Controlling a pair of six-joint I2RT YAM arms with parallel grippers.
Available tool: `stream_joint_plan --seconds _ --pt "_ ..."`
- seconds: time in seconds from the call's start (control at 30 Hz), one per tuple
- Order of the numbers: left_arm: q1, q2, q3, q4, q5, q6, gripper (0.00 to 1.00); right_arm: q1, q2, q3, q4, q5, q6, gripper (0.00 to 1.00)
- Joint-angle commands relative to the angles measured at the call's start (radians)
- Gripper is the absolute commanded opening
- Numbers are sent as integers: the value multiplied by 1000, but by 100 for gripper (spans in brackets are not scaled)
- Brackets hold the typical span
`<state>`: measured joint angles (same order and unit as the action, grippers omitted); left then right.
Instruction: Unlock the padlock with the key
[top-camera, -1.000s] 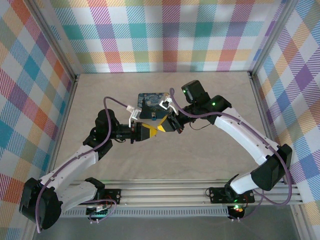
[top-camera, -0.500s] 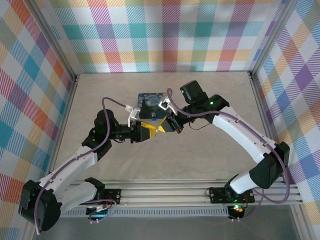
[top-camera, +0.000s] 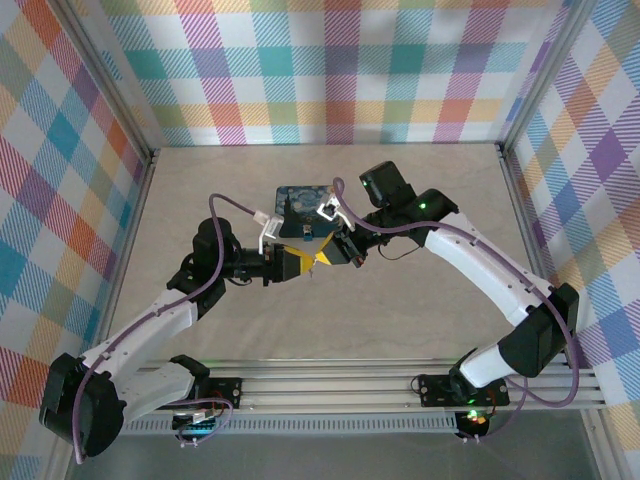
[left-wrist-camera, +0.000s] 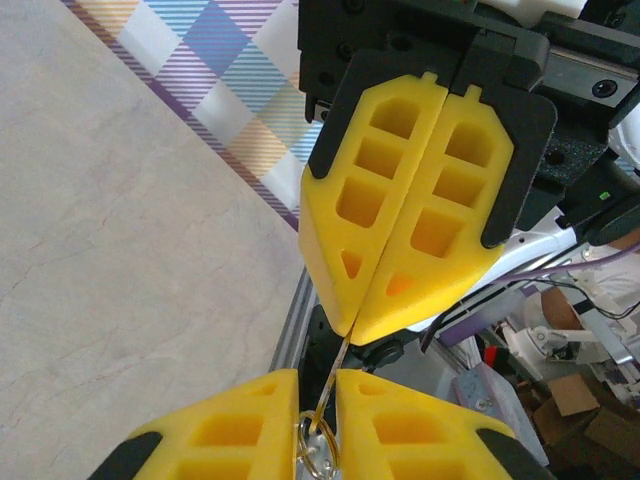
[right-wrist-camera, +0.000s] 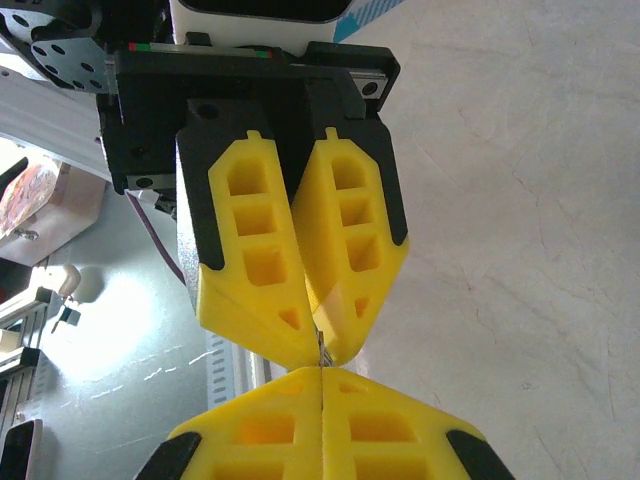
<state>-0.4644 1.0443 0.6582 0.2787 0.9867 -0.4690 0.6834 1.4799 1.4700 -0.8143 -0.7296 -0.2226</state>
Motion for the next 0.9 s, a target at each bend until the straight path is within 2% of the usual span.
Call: stream_joint_plan --seconds 0.0,0.07,0.17,0.27,0.4,0.43,0.57,0.63,0.77,0.87 --pt "16 -10 22 -17 25 24 20 6 -3 30 -16 -11 -22 0" --pt "15 -10 23 -21 31 26 20 7 -3 30 -13 -13 -20 0" --pt "15 -8 20 -21 35 26 0 7 0 29 -4 -18 -12 0" --pt "15 -13 20 -18 35 26 0 6 2 18 31 -38 15 0" --pt "20 -46 -2 -38 -20 36 0 7 2 -16 134 -44 101 0" --pt "22 -57 -12 -46 -43 39 0 7 0 -26 160 -37 115 5" --pt "46 -106 -56 -94 -138 34 0 7 -1 -59 245 58 245 43" --pt "64 -130 -85 -113 -183 26 0 6 5 -60 257 126 275 57" --pt "119 -185 -138 -167 -285 8 0 5 40 -44 262 343 336 64" --pt "147 -212 -168 -201 -352 7 0 6 134 33 241 441 357 61"
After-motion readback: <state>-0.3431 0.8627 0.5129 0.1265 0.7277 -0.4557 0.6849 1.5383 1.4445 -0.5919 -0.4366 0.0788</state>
